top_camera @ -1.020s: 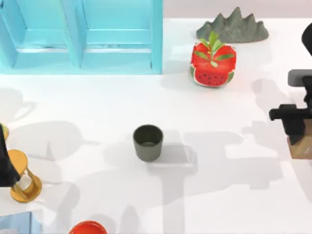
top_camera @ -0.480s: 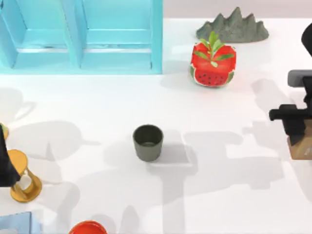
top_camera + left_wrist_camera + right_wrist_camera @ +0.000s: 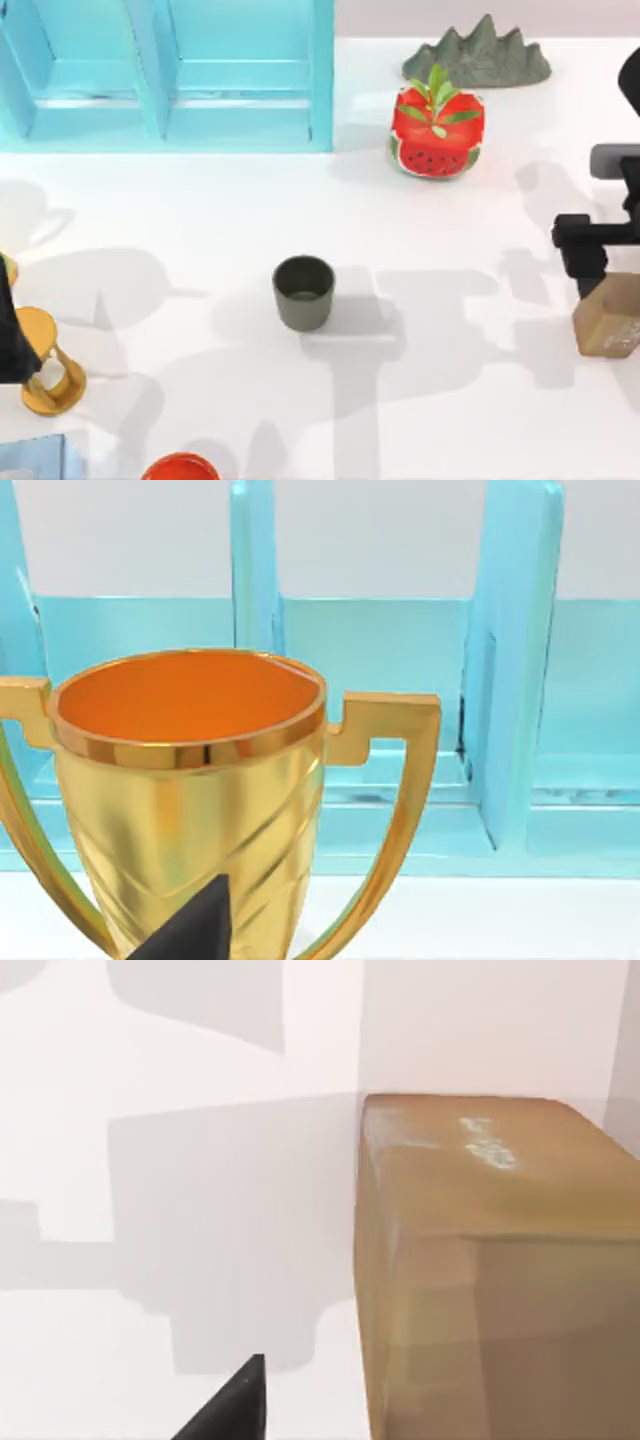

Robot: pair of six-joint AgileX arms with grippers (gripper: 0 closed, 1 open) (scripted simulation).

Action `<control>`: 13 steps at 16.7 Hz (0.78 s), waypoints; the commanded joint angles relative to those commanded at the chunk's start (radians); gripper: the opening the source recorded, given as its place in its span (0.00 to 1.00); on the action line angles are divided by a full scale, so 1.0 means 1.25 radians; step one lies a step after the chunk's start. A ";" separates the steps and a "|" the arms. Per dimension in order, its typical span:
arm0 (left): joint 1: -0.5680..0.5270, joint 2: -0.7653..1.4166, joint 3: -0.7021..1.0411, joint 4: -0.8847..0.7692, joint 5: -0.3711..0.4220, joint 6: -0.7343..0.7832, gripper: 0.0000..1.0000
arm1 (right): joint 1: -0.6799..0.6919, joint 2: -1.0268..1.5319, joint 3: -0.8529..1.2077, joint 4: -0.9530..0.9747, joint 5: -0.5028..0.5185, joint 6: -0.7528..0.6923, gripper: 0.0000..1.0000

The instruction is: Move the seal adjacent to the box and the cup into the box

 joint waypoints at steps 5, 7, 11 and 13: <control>0.000 0.000 0.000 0.000 0.000 0.000 1.00 | 0.000 0.000 0.000 0.000 0.000 0.000 1.00; 0.000 0.000 0.000 0.000 0.000 0.000 1.00 | 0.000 0.000 0.003 -0.003 0.000 0.000 1.00; 0.000 0.000 0.000 0.000 0.000 0.000 1.00 | -0.001 -0.002 0.093 -0.096 0.000 0.001 1.00; 0.000 0.000 0.000 0.000 0.000 0.000 1.00 | -0.002 -0.009 0.170 -0.188 0.000 0.000 1.00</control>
